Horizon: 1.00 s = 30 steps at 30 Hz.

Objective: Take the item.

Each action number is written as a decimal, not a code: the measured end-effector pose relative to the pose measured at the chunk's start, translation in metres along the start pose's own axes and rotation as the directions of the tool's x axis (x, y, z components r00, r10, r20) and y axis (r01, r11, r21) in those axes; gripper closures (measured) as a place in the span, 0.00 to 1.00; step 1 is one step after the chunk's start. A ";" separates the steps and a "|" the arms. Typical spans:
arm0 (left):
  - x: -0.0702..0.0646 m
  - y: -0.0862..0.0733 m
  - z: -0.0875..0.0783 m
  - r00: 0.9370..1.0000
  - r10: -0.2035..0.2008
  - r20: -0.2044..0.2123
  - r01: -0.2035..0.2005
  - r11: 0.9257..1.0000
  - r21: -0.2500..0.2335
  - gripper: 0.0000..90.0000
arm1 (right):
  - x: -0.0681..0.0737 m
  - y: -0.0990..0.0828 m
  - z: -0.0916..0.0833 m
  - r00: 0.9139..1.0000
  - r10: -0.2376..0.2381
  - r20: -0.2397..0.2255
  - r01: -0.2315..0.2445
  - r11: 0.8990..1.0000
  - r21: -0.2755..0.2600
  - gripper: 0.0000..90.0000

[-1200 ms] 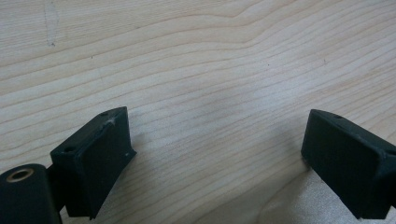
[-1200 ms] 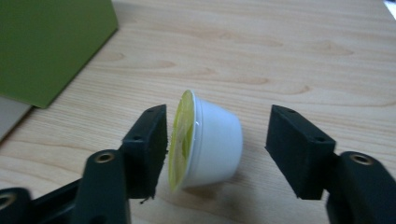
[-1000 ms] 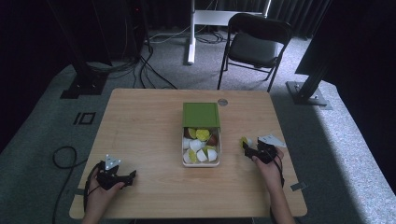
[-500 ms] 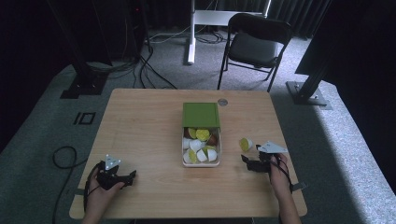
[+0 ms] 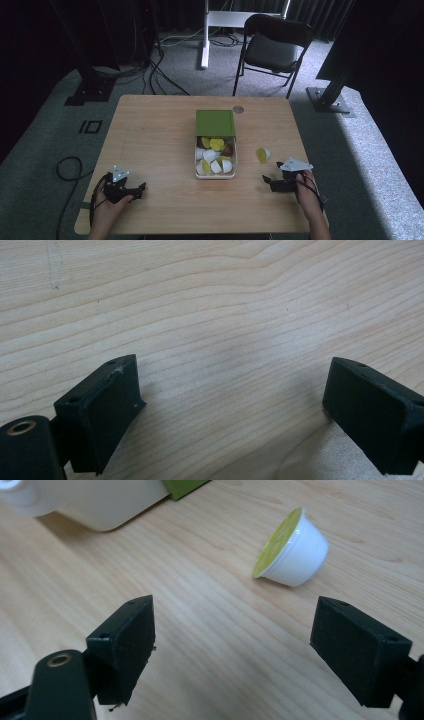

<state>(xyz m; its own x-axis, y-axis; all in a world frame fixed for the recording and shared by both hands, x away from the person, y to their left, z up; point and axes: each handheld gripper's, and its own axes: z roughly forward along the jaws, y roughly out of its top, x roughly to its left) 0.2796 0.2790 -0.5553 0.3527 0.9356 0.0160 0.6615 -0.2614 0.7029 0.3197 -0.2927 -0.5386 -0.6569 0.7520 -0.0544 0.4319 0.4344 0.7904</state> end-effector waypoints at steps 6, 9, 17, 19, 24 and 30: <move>0.000 0.000 0.000 1.000 0.000 0.000 0.000 1.000 0.000 0.11 | 0.003 -0.004 -0.003 0.997 -0.046 -0.067 0.047 0.999 0.002 0.20; 0.000 0.000 0.000 1.000 0.000 0.000 0.000 1.000 0.000 0.11 | 0.006 -0.007 -0.004 0.994 -0.059 -0.097 0.059 0.998 0.002 0.20; 0.000 0.000 0.000 1.000 0.000 0.000 0.000 1.000 0.000 0.11 | 0.013 -0.015 -0.004 0.963 -0.133 -0.236 0.138 0.990 0.004 0.20; 0.000 0.000 0.000 1.000 0.000 0.000 0.000 1.000 0.000 0.11 | 0.016 -0.017 -0.003 0.948 -0.148 -0.282 0.154 0.988 -0.001 0.20; 0.000 0.000 0.000 1.000 0.000 0.000 0.000 1.000 0.000 0.11 | 0.018 -0.019 -0.003 0.933 -0.166 -0.319 0.175 0.985 0.000 0.20; 0.000 0.000 0.000 1.000 0.000 0.000 0.000 1.000 0.000 0.11 | 0.020 -0.022 -0.001 0.912 -0.209 -0.353 0.233 0.972 0.024 0.20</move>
<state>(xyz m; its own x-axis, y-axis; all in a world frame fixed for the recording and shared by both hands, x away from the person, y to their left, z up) 0.2796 0.2789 -0.5553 0.3525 0.9357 0.0161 0.6615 -0.2613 0.7029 0.2960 -0.2879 -0.5565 -0.9077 0.4197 0.0003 0.2818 0.6090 0.7414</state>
